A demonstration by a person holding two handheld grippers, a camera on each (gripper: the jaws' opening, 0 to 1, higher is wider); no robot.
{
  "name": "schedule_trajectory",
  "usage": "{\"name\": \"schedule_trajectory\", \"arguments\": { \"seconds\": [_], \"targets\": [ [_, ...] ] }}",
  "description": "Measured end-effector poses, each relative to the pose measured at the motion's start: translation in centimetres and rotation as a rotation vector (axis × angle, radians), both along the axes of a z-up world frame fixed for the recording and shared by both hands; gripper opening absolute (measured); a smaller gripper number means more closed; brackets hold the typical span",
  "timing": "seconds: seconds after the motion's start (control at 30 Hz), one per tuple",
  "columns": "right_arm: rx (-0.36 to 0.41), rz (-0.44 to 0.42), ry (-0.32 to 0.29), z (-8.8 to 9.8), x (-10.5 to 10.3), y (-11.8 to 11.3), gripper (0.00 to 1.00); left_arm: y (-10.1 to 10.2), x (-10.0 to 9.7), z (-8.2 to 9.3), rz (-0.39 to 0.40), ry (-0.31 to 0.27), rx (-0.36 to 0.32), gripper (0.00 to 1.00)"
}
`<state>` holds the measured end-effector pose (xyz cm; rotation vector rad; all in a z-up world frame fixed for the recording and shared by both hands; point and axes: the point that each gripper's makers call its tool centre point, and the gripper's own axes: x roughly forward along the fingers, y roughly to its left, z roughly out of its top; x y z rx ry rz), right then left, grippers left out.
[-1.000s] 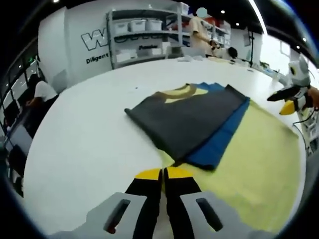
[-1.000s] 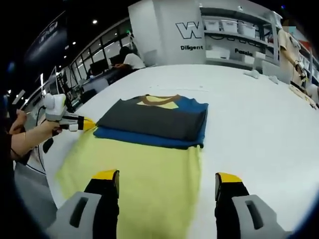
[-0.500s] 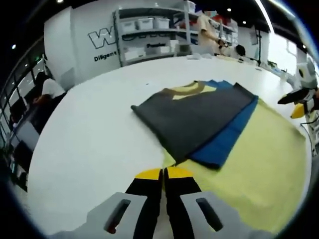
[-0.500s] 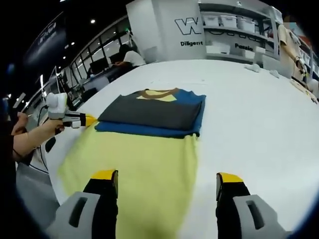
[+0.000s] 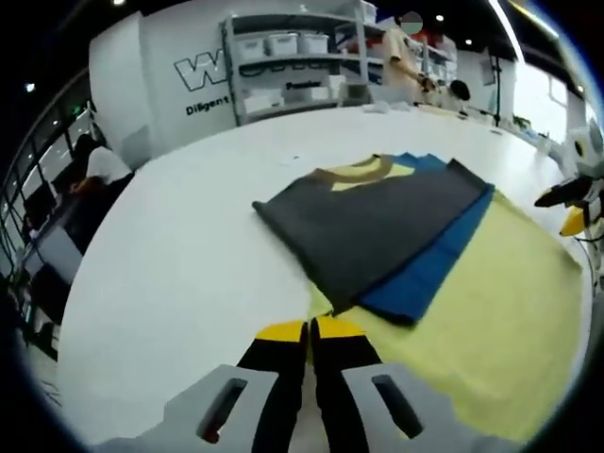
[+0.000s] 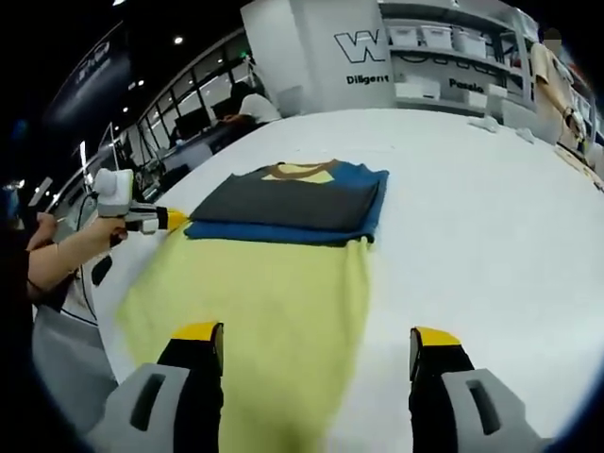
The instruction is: Fold the garment on the visible template until the final outline fits inside the template.
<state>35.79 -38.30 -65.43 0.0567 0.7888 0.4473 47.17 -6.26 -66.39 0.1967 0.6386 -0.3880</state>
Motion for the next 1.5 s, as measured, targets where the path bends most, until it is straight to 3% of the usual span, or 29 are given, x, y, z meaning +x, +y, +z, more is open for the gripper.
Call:
{"name": "schedule_trajectory", "arguments": {
  "seconds": [0.13, 0.33, 0.43, 0.57, 0.7, 0.9, 1.07, 1.2, 1.37, 1.5],
  "targets": [
    [0.001, 0.010, -0.012, 0.5, -0.1, 0.5, 0.79, 0.3, -0.2, 2.1, 0.007, -0.051, -0.016, 0.23],
    [0.039, 0.004, -0.036, 1.9, -0.1, 1.3, 0.88, 0.2, -1.4, 4.9, 0.009, -0.095, -0.074, 0.43],
    [0.019, 0.035, -0.043, 2.2, -0.4, 1.6, 0.90, -0.1, -2.5, 6.0, 0.003, -0.097, -0.116, 0.52],
    [0.022, 0.062, -0.030, 2.5, -1.4, 2.0, 0.96, -0.5, -4.4, 6.7, -0.024, -0.082, -0.113, 0.65],
    [0.046, 0.084, -0.010, 2.9, -2.8, 2.8, 0.99, -1.1, -7.1, 6.4, -0.078, -0.030, -0.057, 0.72],
    [0.048, 0.108, 0.014, 2.7, -4.5, 3.0, 0.99, -1.5, -9.5, 6.9, -0.069, -0.006, -0.086, 0.83],
    [0.042, 0.137, 0.037, 2.2, -6.3, 3.5, 0.99, -1.2, -11.5, 6.5, -0.089, 0.014, -0.034, 0.97],
    [0.019, 0.150, 0.051, 1.7, -7.2, 3.4, 0.99, -0.6, -12.8, 6.0, -0.079, 0.046, -0.055, 0.99],
    [0.003, 0.141, 0.087, 0.8, -8.4, 3.1, 0.98, 0.2, -14.5, 5.0, -0.098, 0.087, 0.013, 0.99],
    [-0.002, 0.134, 0.108, 0.2, -9.2, 3.0, 0.95, 0.3, -15.5, 4.3, -0.096, 0.121, 0.012, 0.98]
  ]
}}
